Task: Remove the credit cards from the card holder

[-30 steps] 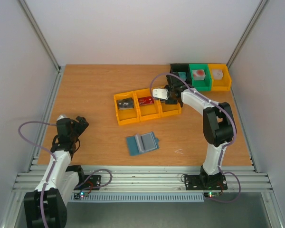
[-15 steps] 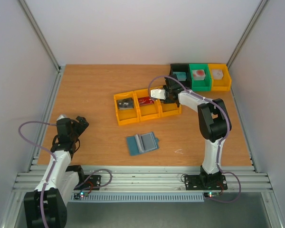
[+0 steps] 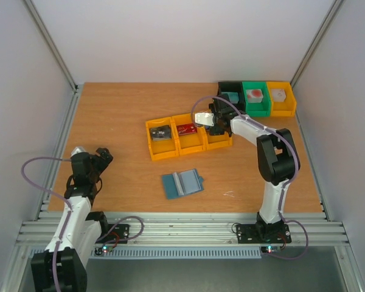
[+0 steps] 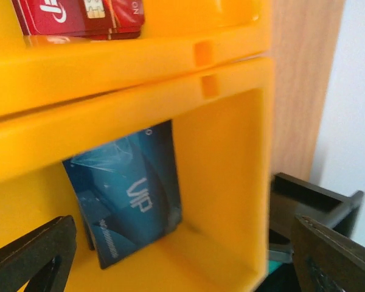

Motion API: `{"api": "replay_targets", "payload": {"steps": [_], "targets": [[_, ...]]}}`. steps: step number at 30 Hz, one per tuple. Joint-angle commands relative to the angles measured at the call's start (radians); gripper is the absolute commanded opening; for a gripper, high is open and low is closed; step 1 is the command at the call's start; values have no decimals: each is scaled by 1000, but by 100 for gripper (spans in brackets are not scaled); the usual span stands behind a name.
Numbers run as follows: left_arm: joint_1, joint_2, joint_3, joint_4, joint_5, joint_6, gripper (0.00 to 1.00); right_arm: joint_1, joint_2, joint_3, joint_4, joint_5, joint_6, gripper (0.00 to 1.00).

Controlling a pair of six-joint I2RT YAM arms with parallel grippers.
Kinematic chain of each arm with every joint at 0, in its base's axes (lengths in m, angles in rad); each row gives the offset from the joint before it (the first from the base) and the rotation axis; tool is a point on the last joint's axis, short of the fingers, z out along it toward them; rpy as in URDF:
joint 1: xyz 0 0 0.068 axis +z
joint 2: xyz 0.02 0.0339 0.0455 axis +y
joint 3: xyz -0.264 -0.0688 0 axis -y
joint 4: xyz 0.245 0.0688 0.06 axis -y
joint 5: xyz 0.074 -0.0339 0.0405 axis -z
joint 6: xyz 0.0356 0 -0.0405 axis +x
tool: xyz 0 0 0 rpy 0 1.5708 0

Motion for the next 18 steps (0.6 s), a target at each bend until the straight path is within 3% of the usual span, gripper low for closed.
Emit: {"api": "replay_targets", "payload": {"steps": [1, 4, 7, 11, 14, 18], "targets": [[6, -37, -14, 76, -10, 8, 99, 1, -79, 10, 6, 21, 41, 98], [7, -69, -15, 82, -3, 24, 99, 9, -134, -4, 38, 27, 127, 98], [7, -120, -25, 96, 10, 23, 99, 26, -224, -14, 64, 40, 319, 98], [5, -181, -30, 110, 62, 8, 99, 55, -341, 55, -45, 44, 757, 98], [-2, -211, -29, 110, 108, 19, 99, 61, -419, 107, -152, -33, 1211, 95], [-69, -232, -20, 161, 234, 59, 99, 86, -492, 60, -262, -184, 1678, 83]]}}
